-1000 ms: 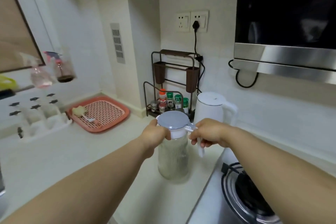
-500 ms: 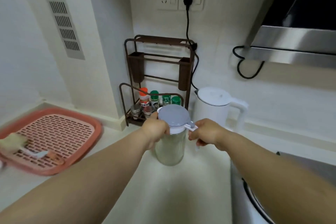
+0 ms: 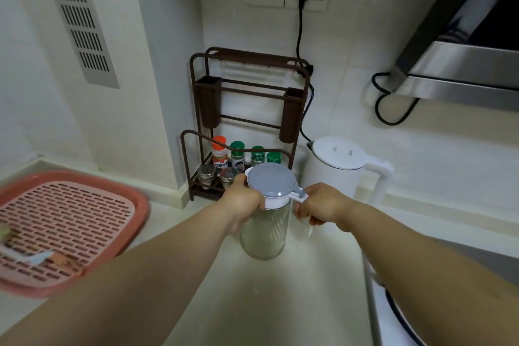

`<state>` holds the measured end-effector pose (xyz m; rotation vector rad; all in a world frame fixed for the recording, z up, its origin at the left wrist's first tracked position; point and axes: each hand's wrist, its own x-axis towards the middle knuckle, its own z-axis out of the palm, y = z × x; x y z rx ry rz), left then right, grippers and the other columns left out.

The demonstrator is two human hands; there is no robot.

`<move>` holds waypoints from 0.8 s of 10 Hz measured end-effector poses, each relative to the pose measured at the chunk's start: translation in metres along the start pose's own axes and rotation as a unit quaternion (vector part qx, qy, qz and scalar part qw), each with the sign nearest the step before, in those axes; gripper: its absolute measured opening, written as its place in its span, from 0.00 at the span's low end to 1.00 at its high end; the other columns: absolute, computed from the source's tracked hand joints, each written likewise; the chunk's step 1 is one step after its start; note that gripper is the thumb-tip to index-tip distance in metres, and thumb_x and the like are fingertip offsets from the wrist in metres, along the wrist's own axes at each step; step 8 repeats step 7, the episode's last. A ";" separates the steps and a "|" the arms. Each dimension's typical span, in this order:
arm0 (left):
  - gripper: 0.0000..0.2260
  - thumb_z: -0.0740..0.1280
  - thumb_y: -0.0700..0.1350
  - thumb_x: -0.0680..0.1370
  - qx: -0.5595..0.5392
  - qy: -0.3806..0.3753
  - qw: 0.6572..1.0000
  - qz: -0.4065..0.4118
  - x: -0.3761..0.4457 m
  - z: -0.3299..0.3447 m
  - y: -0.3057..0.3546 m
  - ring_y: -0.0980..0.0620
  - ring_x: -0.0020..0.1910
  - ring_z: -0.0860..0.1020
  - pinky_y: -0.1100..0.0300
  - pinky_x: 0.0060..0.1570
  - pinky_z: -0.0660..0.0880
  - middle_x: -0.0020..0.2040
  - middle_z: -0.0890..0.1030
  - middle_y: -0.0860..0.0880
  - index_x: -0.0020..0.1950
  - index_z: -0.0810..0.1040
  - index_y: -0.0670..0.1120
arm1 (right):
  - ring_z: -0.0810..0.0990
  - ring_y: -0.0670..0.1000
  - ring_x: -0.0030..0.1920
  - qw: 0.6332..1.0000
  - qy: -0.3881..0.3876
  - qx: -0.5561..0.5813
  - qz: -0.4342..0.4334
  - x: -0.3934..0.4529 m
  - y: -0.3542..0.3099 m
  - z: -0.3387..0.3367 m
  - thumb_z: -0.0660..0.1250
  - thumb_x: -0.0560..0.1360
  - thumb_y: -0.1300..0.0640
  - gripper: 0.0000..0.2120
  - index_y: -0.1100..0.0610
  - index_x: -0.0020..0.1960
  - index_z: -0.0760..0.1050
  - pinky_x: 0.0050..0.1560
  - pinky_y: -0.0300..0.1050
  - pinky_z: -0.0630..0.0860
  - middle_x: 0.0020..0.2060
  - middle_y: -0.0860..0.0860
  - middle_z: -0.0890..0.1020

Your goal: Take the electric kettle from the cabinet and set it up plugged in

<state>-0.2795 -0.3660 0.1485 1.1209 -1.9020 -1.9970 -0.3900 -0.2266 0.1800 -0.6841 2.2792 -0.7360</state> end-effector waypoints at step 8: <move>0.26 0.65 0.34 0.71 0.122 0.002 0.992 0.035 -0.038 -0.006 0.013 0.46 0.55 0.72 0.56 0.50 0.70 0.61 0.74 0.46 0.69 0.68 0.47 | 0.77 0.56 0.46 0.999 0.013 -0.052 -0.008 -0.043 -0.007 -0.010 0.65 0.74 0.61 0.19 0.62 0.64 0.68 0.60 0.58 0.77 0.57 0.63 0.77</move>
